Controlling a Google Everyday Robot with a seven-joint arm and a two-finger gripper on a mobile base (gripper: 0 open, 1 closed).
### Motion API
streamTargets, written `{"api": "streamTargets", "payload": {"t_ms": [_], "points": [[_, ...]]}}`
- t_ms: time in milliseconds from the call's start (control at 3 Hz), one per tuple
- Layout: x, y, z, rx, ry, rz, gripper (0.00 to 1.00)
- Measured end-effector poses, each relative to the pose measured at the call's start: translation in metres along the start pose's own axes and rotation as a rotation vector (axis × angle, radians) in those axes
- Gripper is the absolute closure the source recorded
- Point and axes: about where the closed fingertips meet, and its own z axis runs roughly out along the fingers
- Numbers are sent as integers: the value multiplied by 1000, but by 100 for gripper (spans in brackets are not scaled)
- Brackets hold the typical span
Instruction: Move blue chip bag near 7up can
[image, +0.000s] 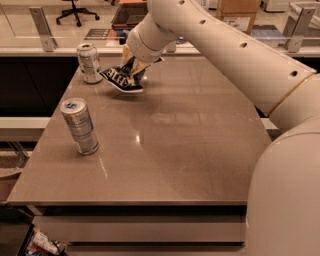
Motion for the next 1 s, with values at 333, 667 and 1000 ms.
{"api": "streamTargets", "payload": {"t_ms": [333,667,1000], "points": [[-1,1,3,-3,-4,-1,12],[-3,1,5,-5,-7,-1,0],[-3,1,5,-5,-7,-1,0]]}}
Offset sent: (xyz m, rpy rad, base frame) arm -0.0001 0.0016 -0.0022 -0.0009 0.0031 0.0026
